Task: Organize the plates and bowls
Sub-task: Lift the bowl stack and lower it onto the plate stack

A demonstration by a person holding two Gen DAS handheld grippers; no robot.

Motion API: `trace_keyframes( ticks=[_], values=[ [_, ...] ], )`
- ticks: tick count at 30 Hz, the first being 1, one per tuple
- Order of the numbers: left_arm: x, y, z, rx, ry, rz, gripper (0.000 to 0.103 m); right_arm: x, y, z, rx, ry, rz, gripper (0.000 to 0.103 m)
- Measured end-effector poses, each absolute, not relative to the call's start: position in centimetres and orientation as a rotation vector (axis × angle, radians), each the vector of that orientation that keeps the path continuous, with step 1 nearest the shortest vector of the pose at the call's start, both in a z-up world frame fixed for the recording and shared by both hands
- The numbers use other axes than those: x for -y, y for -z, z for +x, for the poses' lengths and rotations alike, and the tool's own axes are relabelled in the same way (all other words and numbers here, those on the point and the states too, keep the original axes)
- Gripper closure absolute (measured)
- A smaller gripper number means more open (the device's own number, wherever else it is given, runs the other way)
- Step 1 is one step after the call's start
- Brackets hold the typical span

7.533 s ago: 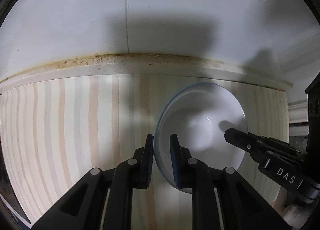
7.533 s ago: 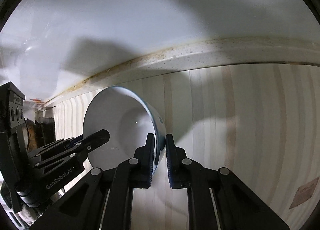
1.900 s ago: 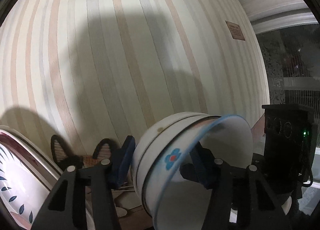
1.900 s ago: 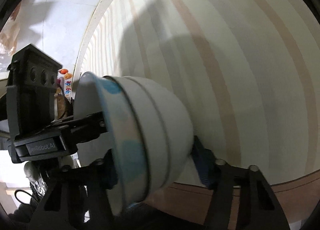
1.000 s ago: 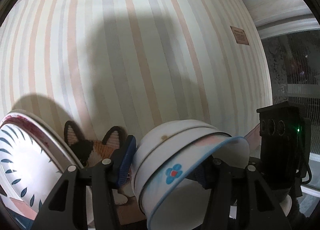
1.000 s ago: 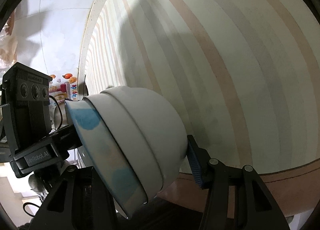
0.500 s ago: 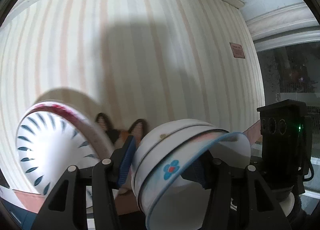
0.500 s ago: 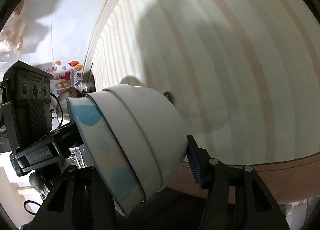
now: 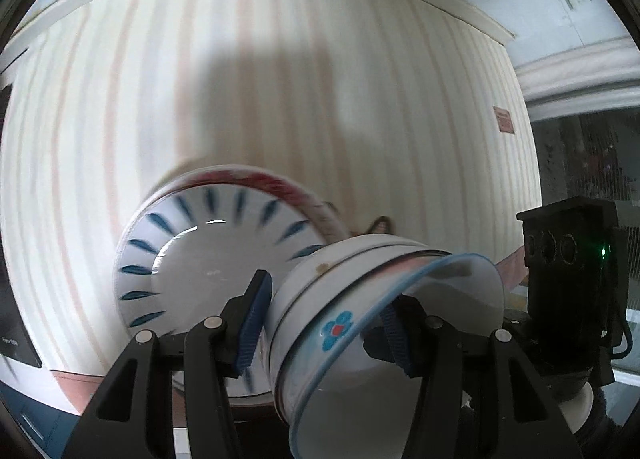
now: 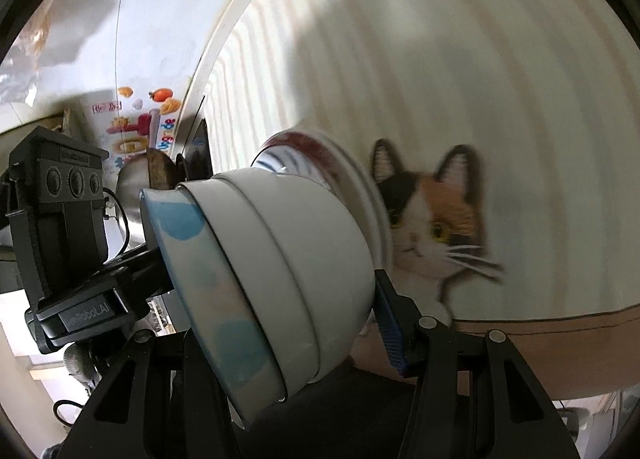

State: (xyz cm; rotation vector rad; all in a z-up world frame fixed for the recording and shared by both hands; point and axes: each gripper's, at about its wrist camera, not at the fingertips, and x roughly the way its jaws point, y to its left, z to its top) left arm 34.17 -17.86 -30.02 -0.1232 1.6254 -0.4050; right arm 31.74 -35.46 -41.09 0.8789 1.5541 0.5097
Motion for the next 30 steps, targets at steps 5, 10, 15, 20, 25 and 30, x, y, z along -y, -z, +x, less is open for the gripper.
trace_keyframes(
  ticks=[5, 10, 15, 20, 25, 30],
  values=[
    [15.0, 30.7, 34.3, -1.629, 0.381, -0.159, 0.052, 32.6, 41.1, 32.2, -1.574, -0.536, 0.844, 0.049],
    [13.1, 31.8, 34.7, -1.638, 0.363, -0.183, 0.052, 30.3, 41.8, 32.7, -1.599, -0.544, 0.807, 0.049],
    [12.2, 32.8, 35.0, -1.65, 0.354, -0.207, 0.052, 29.0, 42.6, 33.1, -1.619, -0.536, 0.786, 0.049],
    [11.1, 33.3, 35.6, -1.652, 0.36, -0.213, 0.052, 28.0, 43.0, 33.7, -1.633, -0.521, 0.772, 0.049],
    [10.8, 33.8, 35.9, -1.657, 0.354, -0.213, 0.052, 26.9, 43.4, 34.3, -1.639, -0.506, 0.764, 0.049],
    [11.0, 34.2, 35.8, -1.659, 0.354, -0.188, 0.052, 26.2, 43.7, 34.8, -1.646, -0.491, 0.759, 0.049]
  ],
)
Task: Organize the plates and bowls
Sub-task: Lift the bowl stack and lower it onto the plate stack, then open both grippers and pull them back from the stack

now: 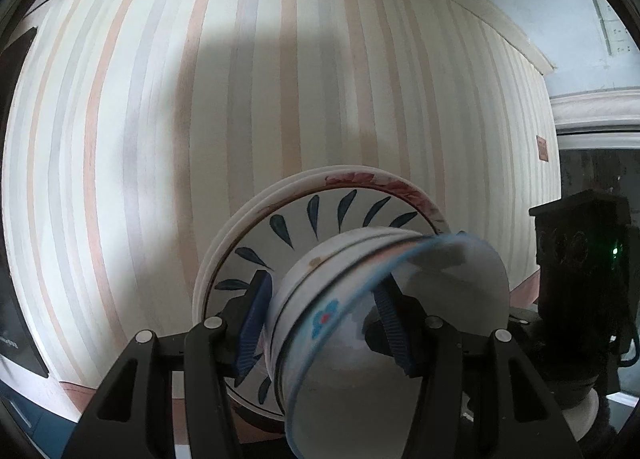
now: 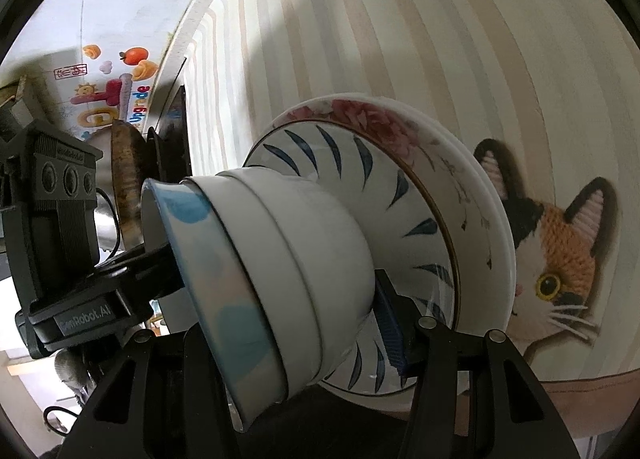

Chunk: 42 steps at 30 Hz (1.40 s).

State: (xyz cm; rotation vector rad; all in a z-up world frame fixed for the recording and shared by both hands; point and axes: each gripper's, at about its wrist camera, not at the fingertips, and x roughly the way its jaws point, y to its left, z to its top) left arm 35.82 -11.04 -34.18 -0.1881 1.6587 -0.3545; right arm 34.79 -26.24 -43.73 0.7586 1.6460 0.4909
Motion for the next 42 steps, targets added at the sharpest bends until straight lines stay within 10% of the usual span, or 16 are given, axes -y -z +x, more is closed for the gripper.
trace_keyframes(
  ticks=[22, 29, 42],
  values=[
    [10.0, 29.5, 33.0, -1.499, 0.272, -0.025, 0.052, 26.1, 39.1, 33.9, -1.567, -0.363, 0.57, 0.039],
    [8.9, 25.9, 30.5, -1.369, 0.182, 0.016, 0.016, 25.8, 31.9, 31.8, -1.4, -0.275, 0.381, 0.013],
    [8.2, 18.1, 24.4, -1.13, 0.097, 0.024, 0.013, 25.9, 20.0, 25.5, -1.083, -0.163, 0.192, 0.003]
  ],
)
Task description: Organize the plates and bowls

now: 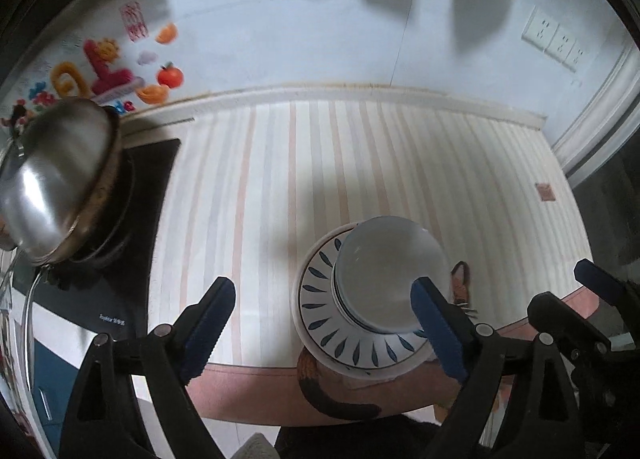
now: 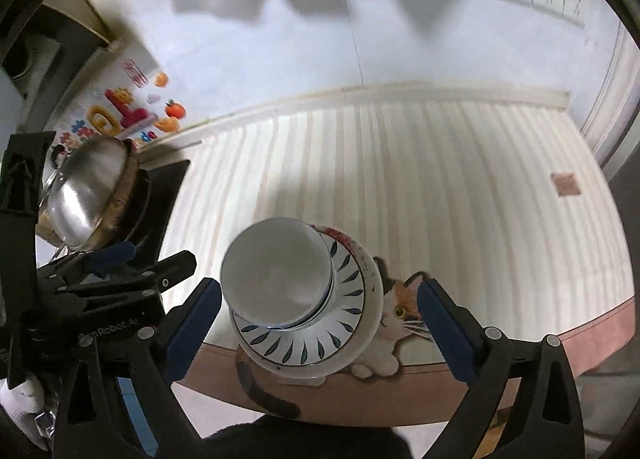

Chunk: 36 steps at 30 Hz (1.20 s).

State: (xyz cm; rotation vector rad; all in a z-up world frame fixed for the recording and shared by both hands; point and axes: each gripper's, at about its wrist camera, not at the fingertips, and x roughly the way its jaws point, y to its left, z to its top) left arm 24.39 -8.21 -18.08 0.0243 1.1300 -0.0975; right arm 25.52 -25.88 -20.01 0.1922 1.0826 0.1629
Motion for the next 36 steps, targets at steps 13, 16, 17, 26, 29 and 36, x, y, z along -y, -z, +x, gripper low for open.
trace_keyframes(
  ticks=[13, 16, 17, 26, 29, 36],
  values=[
    [9.7, 10.4, 12.1, -0.929, 0.004, 0.029, 0.013, 27.0, 12.2, 15.6, -0.911, -0.196, 0.147, 0.002],
    [9.9, 9.4, 9.5, -0.911, -0.01, 0.029, 0.013, 27.5, 10.7, 12.3, -0.878, -0.21, 0.133, 0.002],
    [10.0, 9.1, 8.5, -0.907, -0.014, 0.03, 0.013, 27.6, 10.4, 11.4, -0.871, -0.208, 0.126, 0.002],
    [10.3, 7.2, 2.2, -0.875, -0.018, 0.034, 0.012, 28.9, 6.9, 3.2, -0.807, -0.179, 0.098, 0.002],
    [10.3, 6.5, 0.5, -0.846, -0.014, 0.041, 0.009, 28.9, 5.9, 1.0, -0.791, -0.177, 0.098, 0.002],
    [9.5, 5.5, -2.7, -0.805, -0.008, 0.05, 0.008, 28.1, 4.0, -3.4, -0.73, -0.149, 0.082, 0.002]
  ],
)
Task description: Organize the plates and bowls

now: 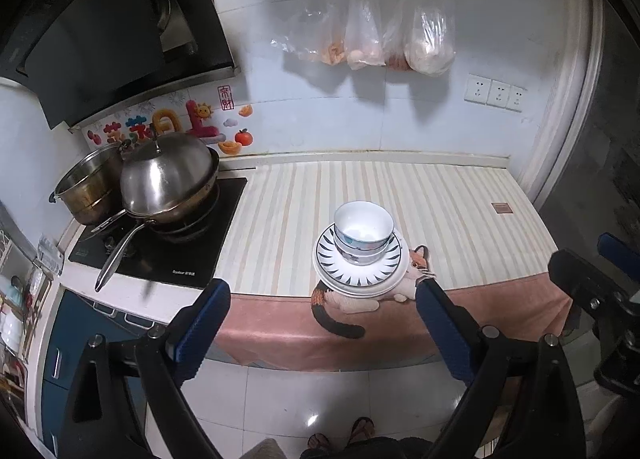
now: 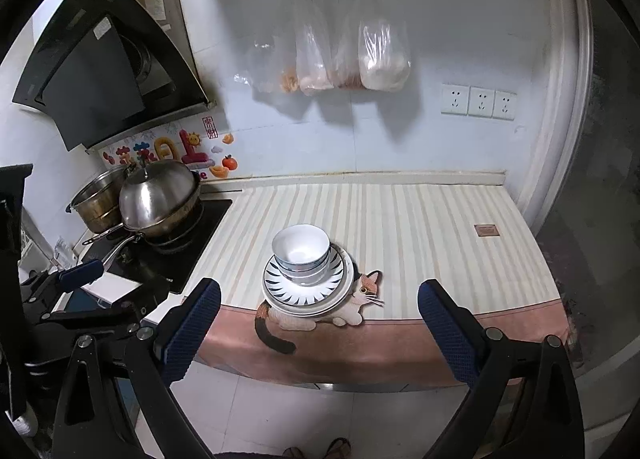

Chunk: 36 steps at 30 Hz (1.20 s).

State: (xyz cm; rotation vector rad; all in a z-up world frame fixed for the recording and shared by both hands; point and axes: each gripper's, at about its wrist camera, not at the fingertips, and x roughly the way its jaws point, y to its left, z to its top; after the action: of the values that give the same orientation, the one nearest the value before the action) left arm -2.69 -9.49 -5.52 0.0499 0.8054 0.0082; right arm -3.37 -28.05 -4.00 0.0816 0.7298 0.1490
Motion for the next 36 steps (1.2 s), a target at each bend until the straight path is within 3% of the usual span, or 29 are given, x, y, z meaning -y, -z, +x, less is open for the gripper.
trace_keyframes(
  ticks=[36],
  values=[
    [7.0, 3.6, -6.8, -0.724, -0.045, 0.023, 0.008, 26.0, 3.7, -7.1, -0.727, -0.071, 0.072, 0.002]
  ],
)
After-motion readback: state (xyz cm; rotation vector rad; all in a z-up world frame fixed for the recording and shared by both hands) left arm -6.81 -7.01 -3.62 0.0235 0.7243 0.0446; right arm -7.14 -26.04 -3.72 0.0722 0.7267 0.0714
